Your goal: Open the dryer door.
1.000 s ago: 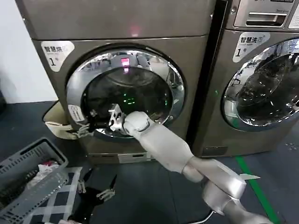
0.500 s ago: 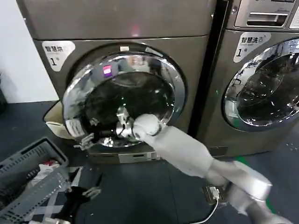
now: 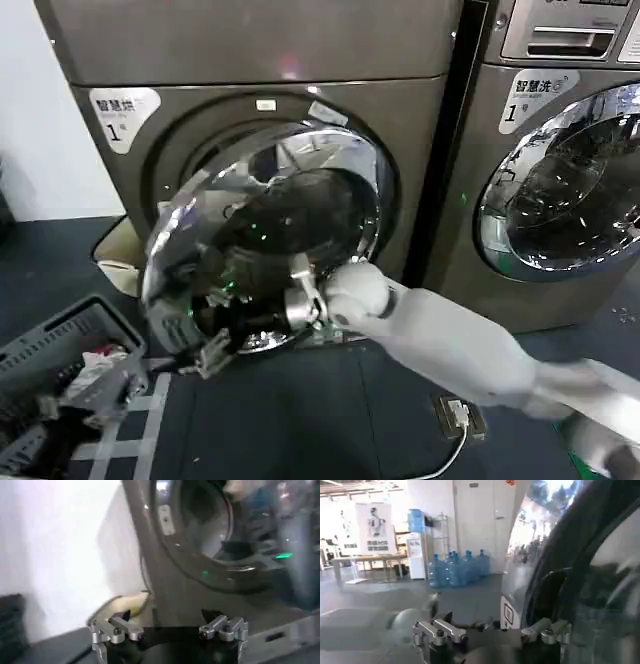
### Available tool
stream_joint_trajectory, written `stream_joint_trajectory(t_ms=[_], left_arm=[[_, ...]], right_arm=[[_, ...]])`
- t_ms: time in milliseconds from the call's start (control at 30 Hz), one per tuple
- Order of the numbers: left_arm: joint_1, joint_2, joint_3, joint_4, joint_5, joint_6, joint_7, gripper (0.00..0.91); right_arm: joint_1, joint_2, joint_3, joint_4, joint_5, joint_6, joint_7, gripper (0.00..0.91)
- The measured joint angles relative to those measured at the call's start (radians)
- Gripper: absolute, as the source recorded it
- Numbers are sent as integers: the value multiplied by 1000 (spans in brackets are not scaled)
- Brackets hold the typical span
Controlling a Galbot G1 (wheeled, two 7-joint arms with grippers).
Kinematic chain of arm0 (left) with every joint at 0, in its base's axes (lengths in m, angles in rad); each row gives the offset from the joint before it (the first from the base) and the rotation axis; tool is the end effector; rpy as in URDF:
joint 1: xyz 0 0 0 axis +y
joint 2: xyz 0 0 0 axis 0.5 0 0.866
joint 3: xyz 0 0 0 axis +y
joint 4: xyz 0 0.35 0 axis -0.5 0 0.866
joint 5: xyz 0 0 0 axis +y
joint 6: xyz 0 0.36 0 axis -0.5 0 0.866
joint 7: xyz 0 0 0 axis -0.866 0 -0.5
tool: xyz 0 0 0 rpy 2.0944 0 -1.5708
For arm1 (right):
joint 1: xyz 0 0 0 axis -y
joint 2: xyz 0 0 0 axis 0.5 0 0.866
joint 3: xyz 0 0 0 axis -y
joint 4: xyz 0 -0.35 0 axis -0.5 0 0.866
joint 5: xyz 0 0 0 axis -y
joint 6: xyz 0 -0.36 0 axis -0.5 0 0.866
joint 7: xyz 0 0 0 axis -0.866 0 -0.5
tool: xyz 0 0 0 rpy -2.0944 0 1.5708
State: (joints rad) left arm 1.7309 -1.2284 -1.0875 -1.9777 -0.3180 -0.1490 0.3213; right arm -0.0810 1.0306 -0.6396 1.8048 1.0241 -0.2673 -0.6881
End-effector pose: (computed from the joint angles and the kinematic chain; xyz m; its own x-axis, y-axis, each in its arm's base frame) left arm 0.1306 0.2361 -0.2820 -0.9997 0.0126 0.0194 0.0175 0.9600 0.2793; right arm 0.4030 0.1386 -0.1097 0.2174 -0.9696 0.1123 -0.9760 -0.2170 0.0156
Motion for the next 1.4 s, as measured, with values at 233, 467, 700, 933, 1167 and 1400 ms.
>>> stream_joint_trajectory(t_ms=[233,467,700,933,1167,1400], left_arm=[[-32,115,4,21,-158,-149,145,907],[-48,239,105,-29,-189,-185,241,907],[-74,402,241,-89,-205,-175,272,907],[-144,516,361,-98,-181,-173,277,907],[-247,536,500,-103,-128,-171,277,907],[-357,526,636,-113,-85,-165,274,907]], right_arm=[[-44,-152,19,160,5,-6,-33,907],[-145,-311,80,271,-25,-1,-107,907],[-284,-429,186,342,-54,5,-164,907],[-428,-506,304,393,-80,8,-178,907],[-697,-580,540,433,-158,56,-163,907],[-974,-610,873,378,-140,70,-130,907]])
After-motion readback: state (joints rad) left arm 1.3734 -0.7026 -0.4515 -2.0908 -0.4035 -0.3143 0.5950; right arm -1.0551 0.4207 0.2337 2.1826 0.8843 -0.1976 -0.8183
